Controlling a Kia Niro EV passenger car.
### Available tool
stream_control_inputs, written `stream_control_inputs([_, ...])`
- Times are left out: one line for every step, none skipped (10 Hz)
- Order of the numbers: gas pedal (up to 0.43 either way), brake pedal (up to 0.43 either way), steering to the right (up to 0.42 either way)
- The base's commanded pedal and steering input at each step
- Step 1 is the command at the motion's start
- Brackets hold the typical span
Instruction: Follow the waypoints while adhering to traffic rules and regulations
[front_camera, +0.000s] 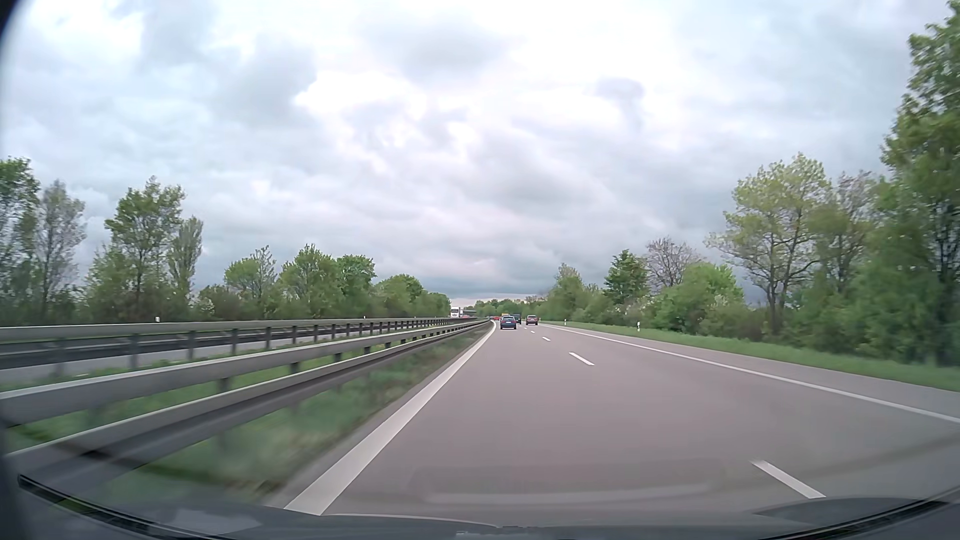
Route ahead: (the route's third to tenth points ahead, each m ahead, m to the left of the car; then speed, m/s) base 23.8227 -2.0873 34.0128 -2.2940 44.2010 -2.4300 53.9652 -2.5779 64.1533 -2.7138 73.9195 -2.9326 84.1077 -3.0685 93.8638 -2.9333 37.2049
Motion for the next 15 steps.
stream_control_inputs([0.240, 0.012, -0.001])
stream_control_inputs([0.240, 0.012, -0.001])
stream_control_inputs([0.240, 0.012, -0.001])
stream_control_inputs([0.248, 0.006, -0.001])
stream_control_inputs([0.260, 0.012, -0.001])
stream_control_inputs([0.260, 0.012, -0.001])
stream_control_inputs([0.260, 0.012, -0.001])
stream_control_inputs([0.260, 0.012, -0.001])
stream_control_inputs([0.268, 0.012, -0.001])
stream_control_inputs([0.268, 0.012, -0.001])
stream_control_inputs([0.268, 0.012, -0.001])
stream_control_inputs([0.268, 0.012, -0.001])
stream_control_inputs([0.280, 0.012, -0.001])
stream_control_inputs([0.280, 0.012, -0.001])
stream_control_inputs([0.280, 0.012, -0.001])
